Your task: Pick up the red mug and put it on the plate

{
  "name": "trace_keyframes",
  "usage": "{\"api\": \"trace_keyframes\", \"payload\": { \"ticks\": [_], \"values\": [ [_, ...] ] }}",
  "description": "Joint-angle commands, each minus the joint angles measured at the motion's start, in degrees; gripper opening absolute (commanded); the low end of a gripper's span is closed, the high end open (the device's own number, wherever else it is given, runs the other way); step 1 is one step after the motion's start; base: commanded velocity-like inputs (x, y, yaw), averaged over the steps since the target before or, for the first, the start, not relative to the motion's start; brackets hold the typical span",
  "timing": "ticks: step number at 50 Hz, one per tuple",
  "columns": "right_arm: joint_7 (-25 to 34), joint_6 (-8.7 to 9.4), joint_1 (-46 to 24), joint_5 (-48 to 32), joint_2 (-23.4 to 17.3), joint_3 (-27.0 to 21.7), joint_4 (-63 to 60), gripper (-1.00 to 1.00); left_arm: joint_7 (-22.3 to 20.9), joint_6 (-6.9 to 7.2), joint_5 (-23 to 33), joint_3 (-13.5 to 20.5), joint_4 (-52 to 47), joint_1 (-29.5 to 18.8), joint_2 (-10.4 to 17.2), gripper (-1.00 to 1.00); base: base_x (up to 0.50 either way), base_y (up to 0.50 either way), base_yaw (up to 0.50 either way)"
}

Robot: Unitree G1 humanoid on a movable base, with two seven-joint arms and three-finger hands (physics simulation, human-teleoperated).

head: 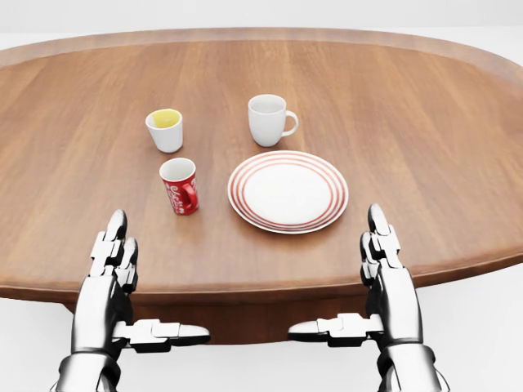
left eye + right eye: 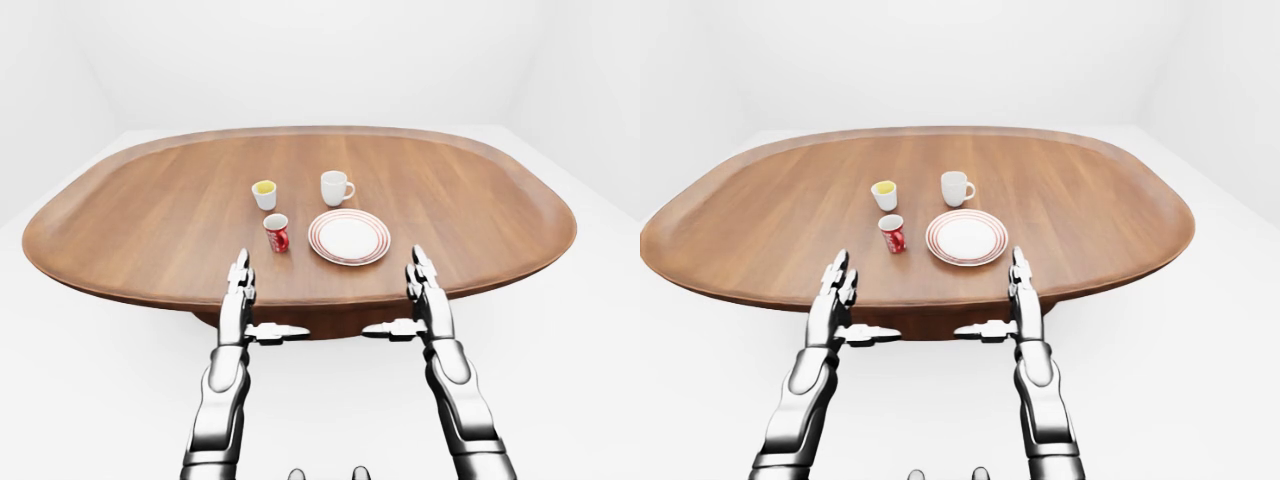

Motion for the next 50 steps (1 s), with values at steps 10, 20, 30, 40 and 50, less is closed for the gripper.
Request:
{"api": "trace_keyframes", "payload": {
  "ticks": [10,20,30,40,50],
  "values": [
    [-0.06,-0.76,-0.33,-0.52,-0.59,-0.97,1.35,1.0,-0.4,-0.4,-1.94,2.0,1.4,-0.95,0.77,1.0,0.0,0.0,0.0],
    [0.04,-0.68,0.19,-0.7,-0.5,-0.77,0.11,1.0,-0.13,-0.06,-2.34,2.04,0.93,-0.79,0.81,1.0,0.0,0.0,0.0],
    [0.0,-0.39,0.58,-1.11,-0.54,-0.83,-0.72,1.0,0.3,-0.19,-2.33,2.28,0.79,-0.99,0.86,1.0,0.0,0.0,0.0],
    [-0.03,-0.78,0.45,-1.41,-0.56,-0.82,-0.11,1.0,0.43,-0.37,-2.06,1.85,0.53,-0.62,0.67,1.0,0.0,0.07,0.0],
    [-0.09,-0.67,0.88,-1.79,-0.5,-0.66,-0.74,1.0,0.42,0.23,-2.09,1.79,-1.08,0.09,0.6,1.0,0.0,0.2,0.0]
  ]
}}
